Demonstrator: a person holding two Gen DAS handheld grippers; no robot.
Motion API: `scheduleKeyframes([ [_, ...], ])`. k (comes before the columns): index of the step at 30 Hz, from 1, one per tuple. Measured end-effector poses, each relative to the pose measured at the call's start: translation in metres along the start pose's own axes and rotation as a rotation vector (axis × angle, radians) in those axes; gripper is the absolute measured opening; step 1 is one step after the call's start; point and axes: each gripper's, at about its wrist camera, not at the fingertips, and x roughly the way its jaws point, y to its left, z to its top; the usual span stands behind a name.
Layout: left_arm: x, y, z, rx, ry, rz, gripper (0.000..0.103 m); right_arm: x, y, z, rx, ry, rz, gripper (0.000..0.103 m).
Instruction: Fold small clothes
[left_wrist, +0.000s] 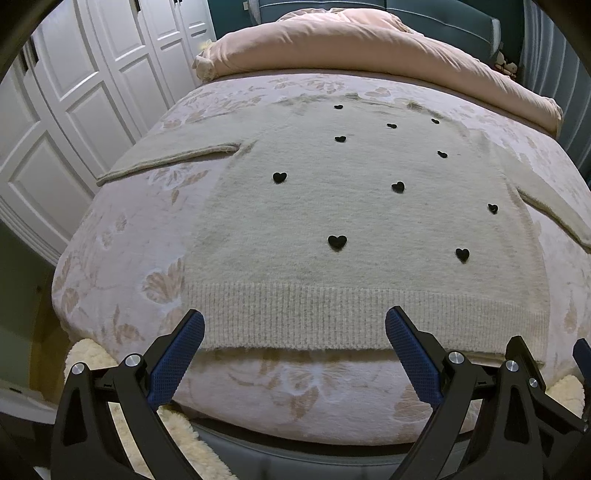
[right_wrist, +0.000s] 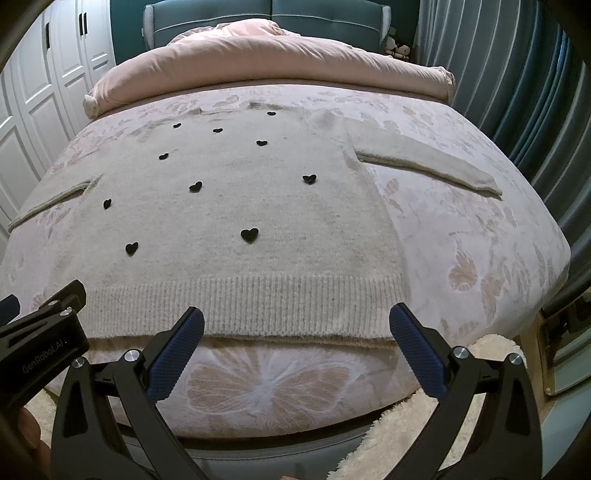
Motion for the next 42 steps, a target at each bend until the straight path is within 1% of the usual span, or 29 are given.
scheduleKeyframes([
  [42, 0.0018, 0.0052, -0.0010, 0.002, -0.001, 0.003, 0.095, 0.0005, -0.0010, -0.0012, 0.009, 0.006, 0.001, 0.098],
])
